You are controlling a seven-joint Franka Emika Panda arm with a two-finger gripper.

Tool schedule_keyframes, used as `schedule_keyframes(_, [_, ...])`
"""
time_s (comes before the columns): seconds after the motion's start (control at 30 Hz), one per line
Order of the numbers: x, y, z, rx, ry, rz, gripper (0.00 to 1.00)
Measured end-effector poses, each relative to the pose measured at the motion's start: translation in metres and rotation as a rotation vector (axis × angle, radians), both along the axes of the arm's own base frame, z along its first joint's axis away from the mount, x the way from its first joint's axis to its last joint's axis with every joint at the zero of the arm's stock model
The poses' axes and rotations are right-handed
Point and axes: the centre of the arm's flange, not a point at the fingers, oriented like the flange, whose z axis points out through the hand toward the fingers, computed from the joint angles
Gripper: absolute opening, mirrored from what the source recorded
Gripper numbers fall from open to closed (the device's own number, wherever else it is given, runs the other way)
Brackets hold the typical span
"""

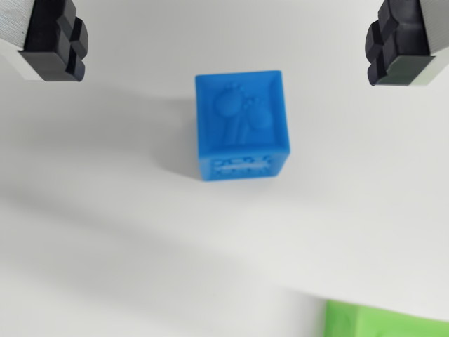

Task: Stack cube

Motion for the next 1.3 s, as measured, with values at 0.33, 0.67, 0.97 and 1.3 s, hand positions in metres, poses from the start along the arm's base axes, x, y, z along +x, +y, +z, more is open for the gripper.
schedule_keyframes(0.33, [-0.026,0.000,-0.030,0.000,0.001,0.053,1.00])
schedule_keyframes(0.67, [-0.027,-0.001,-0.075,0.000,0.008,0.054,1.00])
schedule_keyframes(0.97, [-0.027,-0.001,-0.107,0.000,0.006,0.055,1.00])
schedule_keyframes(1.3, [-0.027,-0.001,-0.128,0.000,0.005,0.054,1.00])
